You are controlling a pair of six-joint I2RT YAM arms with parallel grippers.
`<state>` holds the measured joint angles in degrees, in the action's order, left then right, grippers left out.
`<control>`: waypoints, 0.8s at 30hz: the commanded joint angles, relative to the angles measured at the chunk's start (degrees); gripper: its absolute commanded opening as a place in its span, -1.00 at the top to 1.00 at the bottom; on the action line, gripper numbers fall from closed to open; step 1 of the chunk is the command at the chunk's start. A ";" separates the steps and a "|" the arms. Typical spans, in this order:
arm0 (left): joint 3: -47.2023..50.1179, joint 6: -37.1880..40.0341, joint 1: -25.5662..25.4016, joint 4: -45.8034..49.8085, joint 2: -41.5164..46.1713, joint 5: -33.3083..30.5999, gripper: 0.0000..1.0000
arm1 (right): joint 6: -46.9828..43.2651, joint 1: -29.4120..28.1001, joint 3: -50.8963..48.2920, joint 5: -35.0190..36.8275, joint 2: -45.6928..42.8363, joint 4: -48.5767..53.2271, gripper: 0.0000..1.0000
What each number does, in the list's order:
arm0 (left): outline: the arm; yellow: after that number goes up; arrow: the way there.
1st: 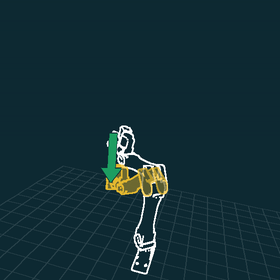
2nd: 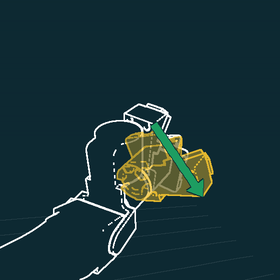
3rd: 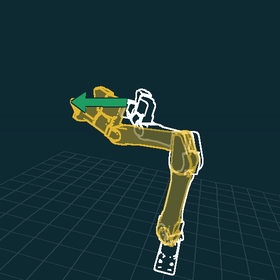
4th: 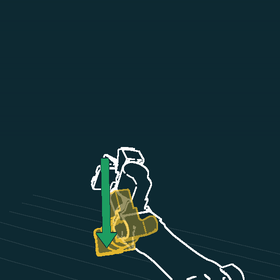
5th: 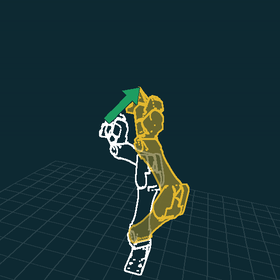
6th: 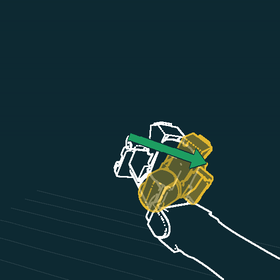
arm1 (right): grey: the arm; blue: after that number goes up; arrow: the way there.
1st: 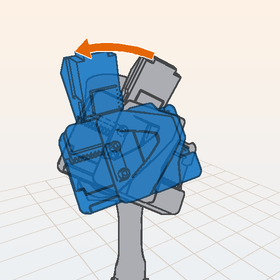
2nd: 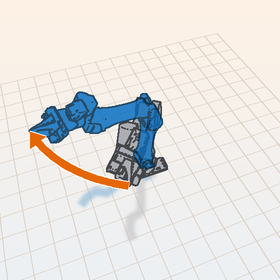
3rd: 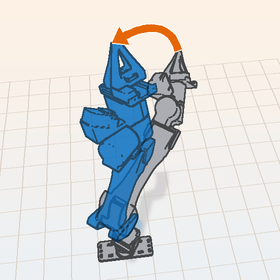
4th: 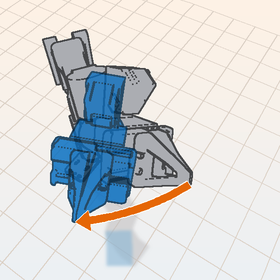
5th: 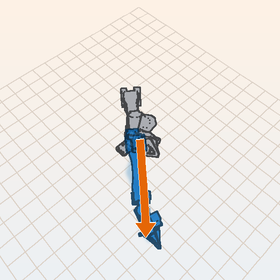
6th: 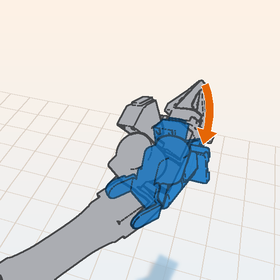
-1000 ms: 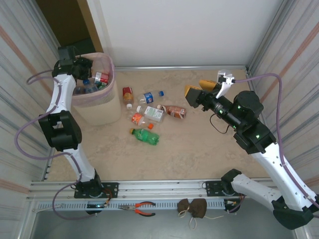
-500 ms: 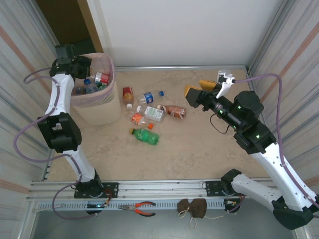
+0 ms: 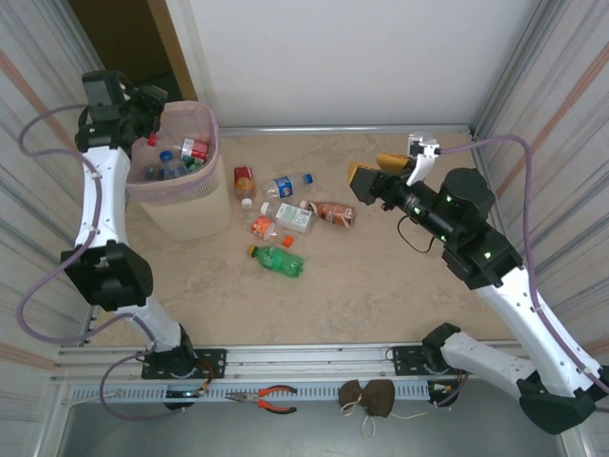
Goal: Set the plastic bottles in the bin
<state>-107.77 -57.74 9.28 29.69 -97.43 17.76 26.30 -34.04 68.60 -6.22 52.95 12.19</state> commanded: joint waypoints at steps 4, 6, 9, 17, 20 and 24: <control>2.76 12.64 0.30 -1.80 9.07 3.92 0.28 | -3.69 0.29 3.83 -0.63 5.47 7.82 -0.67; 4.76 15.76 0.30 -1.58 11.95 4.08 0.24 | -4.71 0.34 4.66 -1.02 7.38 9.68 -0.66; 8.27 19.80 0.30 -1.55 16.11 4.87 0.16 | -5.62 0.21 5.45 -1.84 9.83 11.64 -0.66; 18.53 24.98 0.30 -0.54 26.04 9.40 0.07 | -12.22 0.23 8.86 -0.73 18.90 19.21 -0.65; 22.30 25.50 0.30 0.17 29.22 11.06 0.02 | -15.60 -0.01 10.62 -1.40 23.45 22.22 -0.63; 26.88 26.28 0.29 1.51 32.79 12.03 -0.01 | -18.32 -2.55 12.43 -1.13 29.30 24.33 -0.57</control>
<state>-82.94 -34.17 9.28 29.98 -67.24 27.18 12.53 -34.74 79.00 -7.31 79.75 32.64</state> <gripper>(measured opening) 0.501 0.790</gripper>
